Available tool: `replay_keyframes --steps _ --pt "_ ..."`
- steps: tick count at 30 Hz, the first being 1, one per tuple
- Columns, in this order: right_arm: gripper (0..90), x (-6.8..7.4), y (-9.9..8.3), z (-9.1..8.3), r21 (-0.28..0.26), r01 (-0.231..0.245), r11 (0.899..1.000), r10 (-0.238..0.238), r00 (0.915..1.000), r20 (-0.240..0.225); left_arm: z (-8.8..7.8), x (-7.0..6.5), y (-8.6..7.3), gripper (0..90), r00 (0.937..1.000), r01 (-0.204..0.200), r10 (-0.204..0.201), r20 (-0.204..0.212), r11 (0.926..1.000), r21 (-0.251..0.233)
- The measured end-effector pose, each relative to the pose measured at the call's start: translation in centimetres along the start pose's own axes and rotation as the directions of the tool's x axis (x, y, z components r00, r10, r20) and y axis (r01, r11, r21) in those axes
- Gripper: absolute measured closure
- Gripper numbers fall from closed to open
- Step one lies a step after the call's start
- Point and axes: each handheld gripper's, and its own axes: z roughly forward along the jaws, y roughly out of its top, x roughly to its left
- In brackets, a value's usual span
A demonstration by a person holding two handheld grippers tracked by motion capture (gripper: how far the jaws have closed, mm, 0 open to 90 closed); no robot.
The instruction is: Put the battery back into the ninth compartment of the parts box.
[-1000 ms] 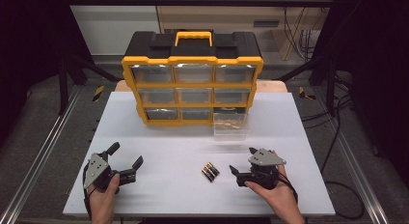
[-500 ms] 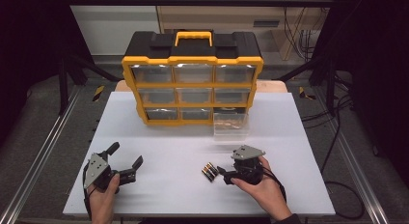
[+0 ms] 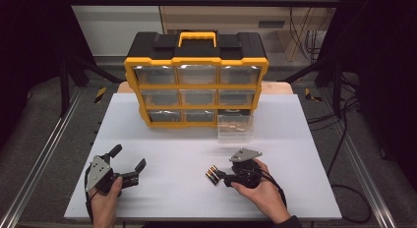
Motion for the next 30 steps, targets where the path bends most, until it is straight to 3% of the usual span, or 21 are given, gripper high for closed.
replay_keyframes --steps 14,24,30 --pt "57.9 0.3 0.0 1.1 0.015 -0.034 0.999 0.035 0.9987 -0.036 0.1 -0.1 0.0 0.5 0.9999 -0.008 0.008 0.006 1.0000 0.004" --pt "67.9 0.5 -0.4 1.7 0.039 -0.046 0.998 0.049 0.9965 -0.069 0.2 -0.2 0.0 0.5 0.9998 -0.009 0.009 0.015 0.9999 0.007" --pt "73.9 0.5 -0.5 2.1 0.058 -0.048 0.997 0.052 0.9967 -0.063 0.3 -0.2 0.0 0.5 0.9998 -0.011 0.011 0.019 0.9999 0.010"
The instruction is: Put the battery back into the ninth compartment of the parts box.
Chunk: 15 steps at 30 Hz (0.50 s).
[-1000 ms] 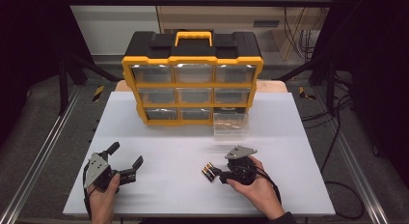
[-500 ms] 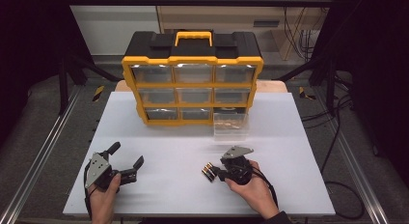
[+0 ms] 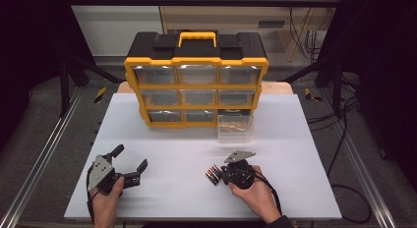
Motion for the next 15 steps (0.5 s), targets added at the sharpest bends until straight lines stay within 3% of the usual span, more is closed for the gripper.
replay_keyframes --steps 9,13,15 --pt "76.4 0.4 -0.4 0.7 -0.004 0.020 1.000 -0.020 0.9989 0.042 0.1 -0.1 0.0 0.5 1.0000 -0.002 0.002 0.003 1.0000 0.005" --pt "76.8 0.2 -0.7 0.6 -0.036 0.007 0.999 -0.005 0.9990 0.044 0.1 -0.1 0.0 0.5 1.0000 -0.005 0.005 0.004 1.0000 0.007" --pt "76.8 -0.3 -1.0 0.3 -0.077 -0.013 0.997 0.017 0.9988 0.047 0.1 -0.1 -0.1 0.5 1.0000 -0.004 0.004 0.003 1.0000 0.008"
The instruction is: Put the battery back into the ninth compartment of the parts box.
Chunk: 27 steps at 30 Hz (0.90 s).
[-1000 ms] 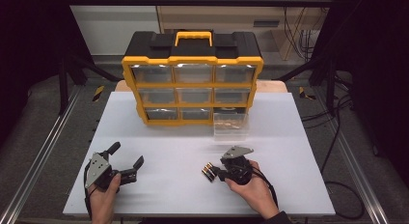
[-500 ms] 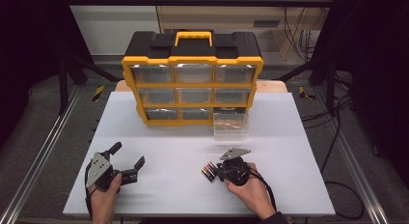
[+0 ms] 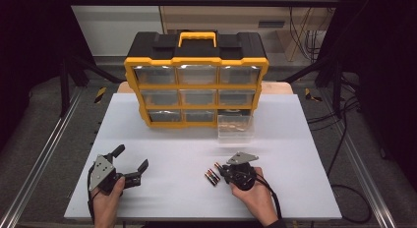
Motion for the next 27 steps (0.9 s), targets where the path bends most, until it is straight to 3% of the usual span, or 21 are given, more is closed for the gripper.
replay_keyframes --steps 5,8,20,27 --pt "76.8 -1.6 -0.8 -1.2 -0.110 -0.050 0.993 0.053 0.9983 0.025 0.1 0.1 0.0 0.5 1.0000 0.005 -0.005 -0.002 1.0000 0.000" --pt "76.8 -2.1 -0.9 -1.8 -0.145 -0.063 0.987 0.070 0.9965 0.045 0.1 0.0 0.0 0.5 1.0000 0.004 -0.004 -0.001 1.0000 0.001" --pt "76.9 -3.5 -1.1 -4.0 -0.234 -0.089 0.968 0.113 0.9896 0.089 0.0 0.1 0.0 0.6 0.9999 0.008 -0.008 -0.009 1.0000 -0.001" --pt "76.9 -4.1 -0.5 -5.8 -0.297 -0.108 0.949 0.141 0.9857 0.092 -0.1 0.1 0.0 0.6 0.9999 0.006 -0.006 -0.012 1.0000 0.000"
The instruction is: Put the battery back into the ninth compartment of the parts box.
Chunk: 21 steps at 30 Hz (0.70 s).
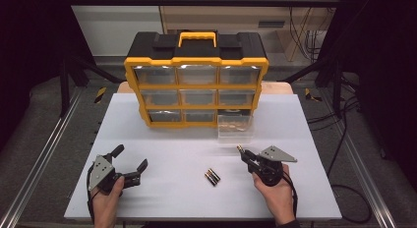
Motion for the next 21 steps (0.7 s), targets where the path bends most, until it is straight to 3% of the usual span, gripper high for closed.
replay_keyframes --steps 8,21 --pt "76.9 -0.3 1.9 -1.1 -0.045 0.003 0.999 -0.003 1.0000 0.001 -0.1 0.0 0.0 0.6 1.0000 -0.002 0.002 -0.003 1.0000 0.000" --pt "76.9 -0.3 6.3 -2.2 -0.080 0.055 0.995 -0.054 0.9984 0.014 -0.2 0.1 0.0 0.7 1.0000 -0.001 0.001 -0.008 1.0000 -0.002"
